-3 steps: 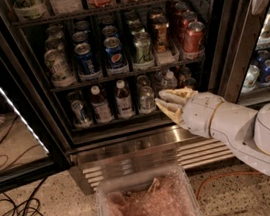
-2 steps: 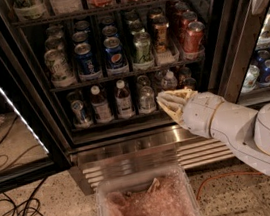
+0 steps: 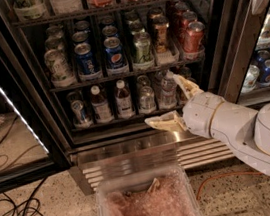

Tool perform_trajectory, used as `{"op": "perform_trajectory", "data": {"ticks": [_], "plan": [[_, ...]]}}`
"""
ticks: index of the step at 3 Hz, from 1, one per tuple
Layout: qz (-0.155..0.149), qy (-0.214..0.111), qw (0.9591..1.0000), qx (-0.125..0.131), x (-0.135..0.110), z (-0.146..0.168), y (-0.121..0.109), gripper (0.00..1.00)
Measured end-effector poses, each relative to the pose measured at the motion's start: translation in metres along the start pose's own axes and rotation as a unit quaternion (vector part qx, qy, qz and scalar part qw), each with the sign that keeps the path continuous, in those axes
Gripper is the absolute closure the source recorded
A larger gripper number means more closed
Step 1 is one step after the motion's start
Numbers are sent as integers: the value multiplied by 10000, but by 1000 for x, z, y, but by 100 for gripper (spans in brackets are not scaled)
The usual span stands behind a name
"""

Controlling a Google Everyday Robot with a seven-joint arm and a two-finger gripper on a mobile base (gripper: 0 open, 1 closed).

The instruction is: Pick pepsi can from middle shelf of fridge

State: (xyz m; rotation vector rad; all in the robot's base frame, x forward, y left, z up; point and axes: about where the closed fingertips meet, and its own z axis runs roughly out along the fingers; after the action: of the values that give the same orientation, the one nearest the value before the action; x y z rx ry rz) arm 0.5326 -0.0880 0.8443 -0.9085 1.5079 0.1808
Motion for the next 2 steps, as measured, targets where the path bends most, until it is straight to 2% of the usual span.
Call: {"op": "perform_trajectory", "data": {"ticks": [1, 2], "plan": [[0, 0, 10000, 0, 0, 0, 0, 0], [0, 0, 10000, 0, 0, 0, 0, 18]]}}
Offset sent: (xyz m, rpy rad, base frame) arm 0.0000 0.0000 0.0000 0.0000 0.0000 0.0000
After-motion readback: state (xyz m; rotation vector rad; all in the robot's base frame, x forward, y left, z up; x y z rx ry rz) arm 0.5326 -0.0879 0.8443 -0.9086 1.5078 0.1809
